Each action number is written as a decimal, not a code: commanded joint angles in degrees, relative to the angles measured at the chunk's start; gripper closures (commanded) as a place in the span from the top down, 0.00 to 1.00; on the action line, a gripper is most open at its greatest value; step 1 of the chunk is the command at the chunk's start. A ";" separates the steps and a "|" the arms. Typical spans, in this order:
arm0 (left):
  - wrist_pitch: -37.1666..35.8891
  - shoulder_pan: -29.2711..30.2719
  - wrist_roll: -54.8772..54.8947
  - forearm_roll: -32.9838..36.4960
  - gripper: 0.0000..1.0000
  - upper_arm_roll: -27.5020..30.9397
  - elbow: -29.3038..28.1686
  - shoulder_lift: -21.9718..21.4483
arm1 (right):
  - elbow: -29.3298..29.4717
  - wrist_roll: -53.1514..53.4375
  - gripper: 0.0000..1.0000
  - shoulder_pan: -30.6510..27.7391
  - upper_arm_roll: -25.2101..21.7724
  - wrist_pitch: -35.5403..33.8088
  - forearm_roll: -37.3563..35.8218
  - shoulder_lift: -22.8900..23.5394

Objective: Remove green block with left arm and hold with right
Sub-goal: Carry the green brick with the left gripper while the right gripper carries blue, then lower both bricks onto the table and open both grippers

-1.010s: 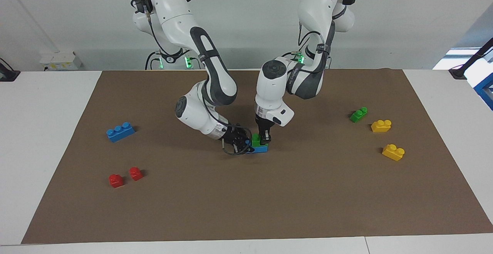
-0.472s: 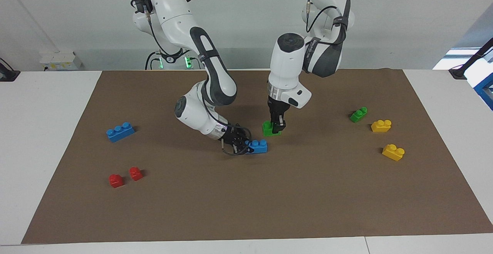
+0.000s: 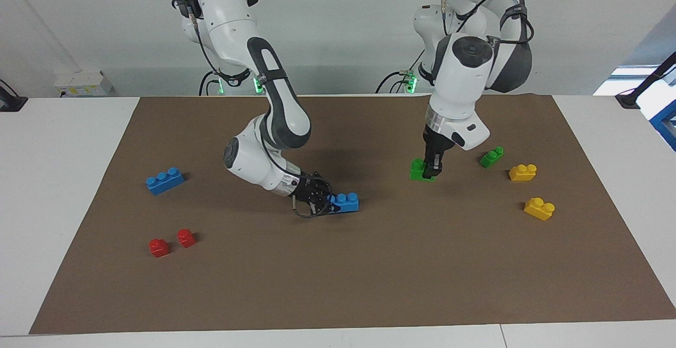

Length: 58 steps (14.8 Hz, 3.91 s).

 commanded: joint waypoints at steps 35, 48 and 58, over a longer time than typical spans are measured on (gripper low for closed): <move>21.47 22.15 53.17 -1.31 1.00 0.07 -11.77 10.03 | 5.33 -39.83 0.49 -35.36 0.75 -26.01 -27.41 2.74; 7.06 22.51 56.77 -1.14 1.00 -0.02 -6.14 2.48 | 6.29 -36.32 0.98 -34.93 0.66 -28.64 -29.96 -0.77; -5.15 19.16 70.35 -0.52 1.00 -1.16 -1.40 -9.38 | 6.38 -32.53 0.99 -33.17 0.83 -32.25 -37.94 -10.43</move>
